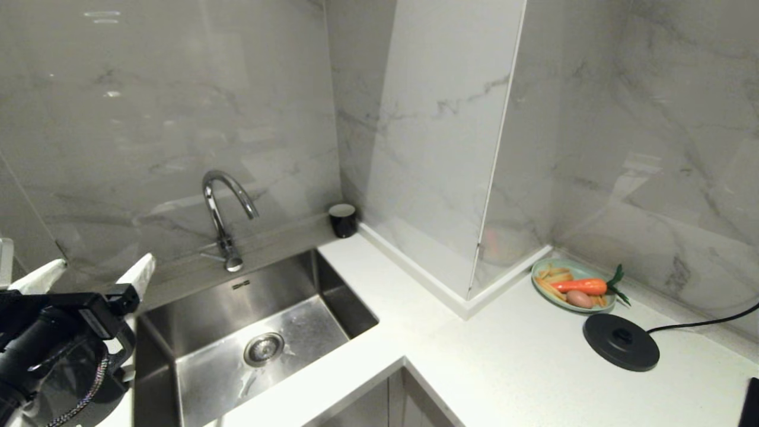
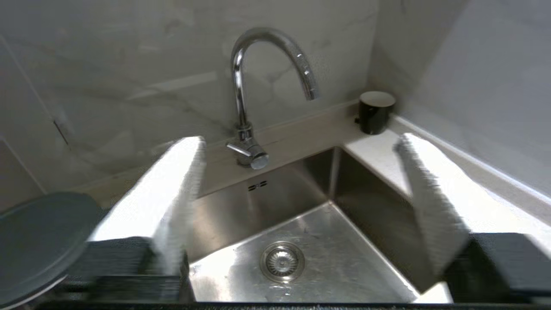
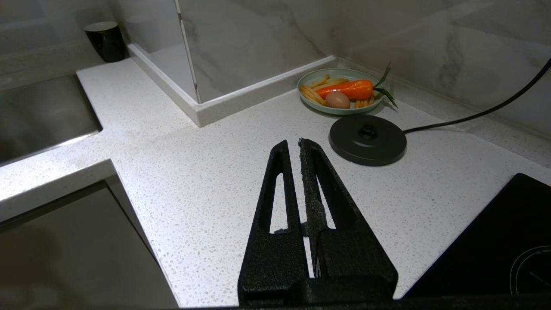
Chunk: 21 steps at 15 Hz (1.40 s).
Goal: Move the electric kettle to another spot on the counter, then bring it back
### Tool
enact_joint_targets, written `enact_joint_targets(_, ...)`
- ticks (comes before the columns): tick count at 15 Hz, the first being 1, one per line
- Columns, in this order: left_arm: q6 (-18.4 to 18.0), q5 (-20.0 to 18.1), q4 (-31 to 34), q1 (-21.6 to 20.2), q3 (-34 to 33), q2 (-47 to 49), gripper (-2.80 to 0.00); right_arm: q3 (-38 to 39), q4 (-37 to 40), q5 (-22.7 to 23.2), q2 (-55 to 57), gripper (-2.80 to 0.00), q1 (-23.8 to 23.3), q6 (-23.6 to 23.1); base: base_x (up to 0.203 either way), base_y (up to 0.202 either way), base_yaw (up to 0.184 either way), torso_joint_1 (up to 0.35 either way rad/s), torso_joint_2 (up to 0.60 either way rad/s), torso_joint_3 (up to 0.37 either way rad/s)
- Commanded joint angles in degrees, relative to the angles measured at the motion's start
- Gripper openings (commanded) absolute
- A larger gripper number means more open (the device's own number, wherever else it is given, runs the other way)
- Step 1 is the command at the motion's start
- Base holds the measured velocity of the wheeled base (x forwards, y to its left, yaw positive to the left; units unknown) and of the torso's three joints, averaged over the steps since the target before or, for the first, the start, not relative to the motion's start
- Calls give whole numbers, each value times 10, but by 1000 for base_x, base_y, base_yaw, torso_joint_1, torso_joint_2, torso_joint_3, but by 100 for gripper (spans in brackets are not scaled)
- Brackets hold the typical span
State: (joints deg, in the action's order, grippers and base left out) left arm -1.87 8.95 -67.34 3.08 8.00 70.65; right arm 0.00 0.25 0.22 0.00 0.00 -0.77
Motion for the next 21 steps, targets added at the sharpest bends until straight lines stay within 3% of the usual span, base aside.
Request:
enact_joint_targets(1, 2, 0, 188, 28, 52, -142, -280, 0, 0, 0, 0, -280, 0, 0, 0, 0, 0, 0, 0, 0)
enact_joint_targets(3, 3, -1, 324, 56, 94, -212, -280, 0, 0, 0, 0, -280, 0, 0, 0, 0, 0, 0, 0, 0)
enact_joint_targets(5, 4, 1, 413, 69, 126, -259, -280, 0, 0, 0, 0, -280, 0, 0, 0, 0, 0, 0, 0, 0)
enact_joint_targets(8, 0, 8, 452, 68, 135, -306, -280, 0, 0, 0, 0, -280, 0, 0, 0, 0, 0, 0, 0, 0)
enact_joint_targets(10, -1, 33, 493, 67, 140, -346, -280, 0, 0, 0, 0, -280, 0, 0, 0, 0, 0, 0, 0, 0)
enact_joint_targets(14, -2, 69, 613, 65, 176, -444, -280, 0, 0, 0, 0, -280, 0, 0, 0, 0, 0, 0, 0, 0)
enact_joint_targets(16, -2, 67, 684, 21, 193, -502, -280, 0, 0, 0, 0, -280, 0, 0, 0, 0, 0, 0, 0, 0)
enact_joint_targets(18, -4, 61, 709, -43, 193, -547, -280, 0, 0, 0, 0, -280, 0, 0, 0, 0, 0, 0, 0, 0)
enact_joint_targets(21, -31, -18, 719, -39, 136, -641, -280, 0, 0, 0, 0, -280, 0, 0, 0, 0, 0, 0, 0, 0)
